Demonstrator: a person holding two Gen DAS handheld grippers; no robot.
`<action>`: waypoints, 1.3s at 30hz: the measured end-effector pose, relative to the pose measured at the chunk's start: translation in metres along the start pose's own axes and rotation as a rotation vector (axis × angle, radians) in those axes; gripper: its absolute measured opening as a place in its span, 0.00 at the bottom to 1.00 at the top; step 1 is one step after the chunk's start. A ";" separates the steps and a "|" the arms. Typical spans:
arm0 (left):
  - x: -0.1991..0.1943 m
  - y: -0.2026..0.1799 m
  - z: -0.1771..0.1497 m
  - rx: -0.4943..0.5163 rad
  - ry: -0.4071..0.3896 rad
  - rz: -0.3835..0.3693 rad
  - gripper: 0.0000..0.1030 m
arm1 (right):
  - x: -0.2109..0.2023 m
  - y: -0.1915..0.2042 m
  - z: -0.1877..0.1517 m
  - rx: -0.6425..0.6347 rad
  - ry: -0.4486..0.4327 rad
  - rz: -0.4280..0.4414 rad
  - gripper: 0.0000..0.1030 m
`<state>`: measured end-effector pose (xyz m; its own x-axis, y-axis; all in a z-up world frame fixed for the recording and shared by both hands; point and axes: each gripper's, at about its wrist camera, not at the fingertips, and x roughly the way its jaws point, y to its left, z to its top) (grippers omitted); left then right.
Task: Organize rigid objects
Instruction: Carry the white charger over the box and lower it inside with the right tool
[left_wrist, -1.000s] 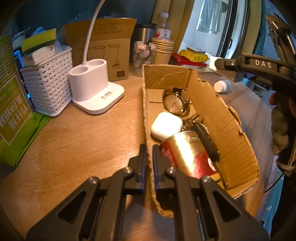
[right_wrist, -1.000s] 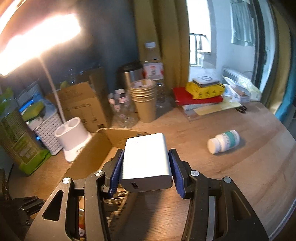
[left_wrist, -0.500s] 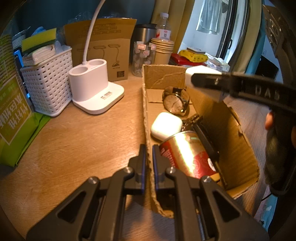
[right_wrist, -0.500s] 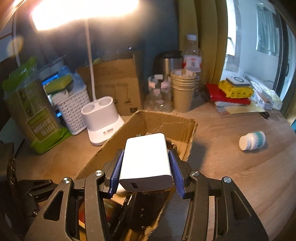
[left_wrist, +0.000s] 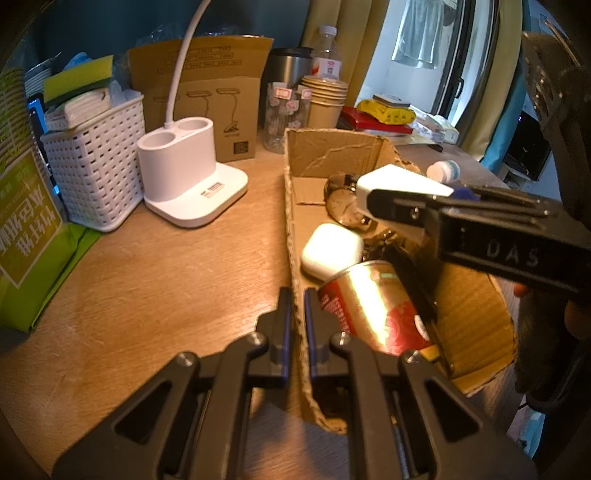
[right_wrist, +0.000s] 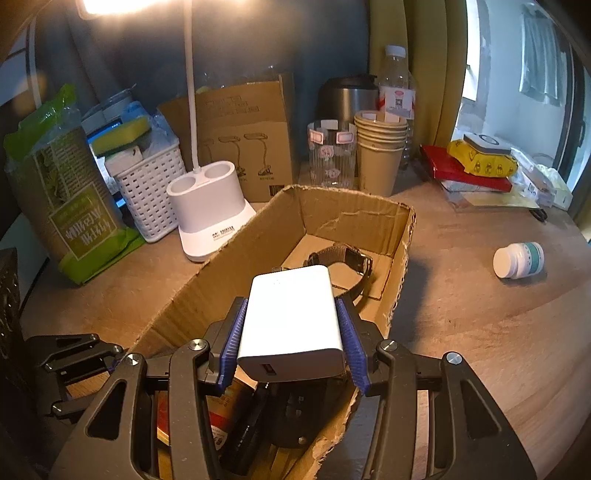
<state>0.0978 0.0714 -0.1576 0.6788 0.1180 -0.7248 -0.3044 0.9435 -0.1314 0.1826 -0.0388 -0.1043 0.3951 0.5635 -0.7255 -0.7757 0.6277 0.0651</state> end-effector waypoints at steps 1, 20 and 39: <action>0.000 0.000 0.000 0.000 0.000 0.000 0.08 | 0.001 0.000 -0.001 -0.002 0.007 -0.002 0.50; 0.000 0.000 0.000 0.001 0.000 -0.001 0.08 | 0.008 0.004 -0.002 -0.023 0.047 -0.051 0.50; 0.000 -0.002 0.001 0.003 0.000 0.002 0.08 | -0.005 0.007 0.006 -0.019 0.006 -0.034 0.51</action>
<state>0.0985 0.0698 -0.1568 0.6782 0.1196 -0.7251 -0.3034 0.9442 -0.1281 0.1781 -0.0342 -0.0963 0.4185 0.5389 -0.7310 -0.7710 0.6362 0.0276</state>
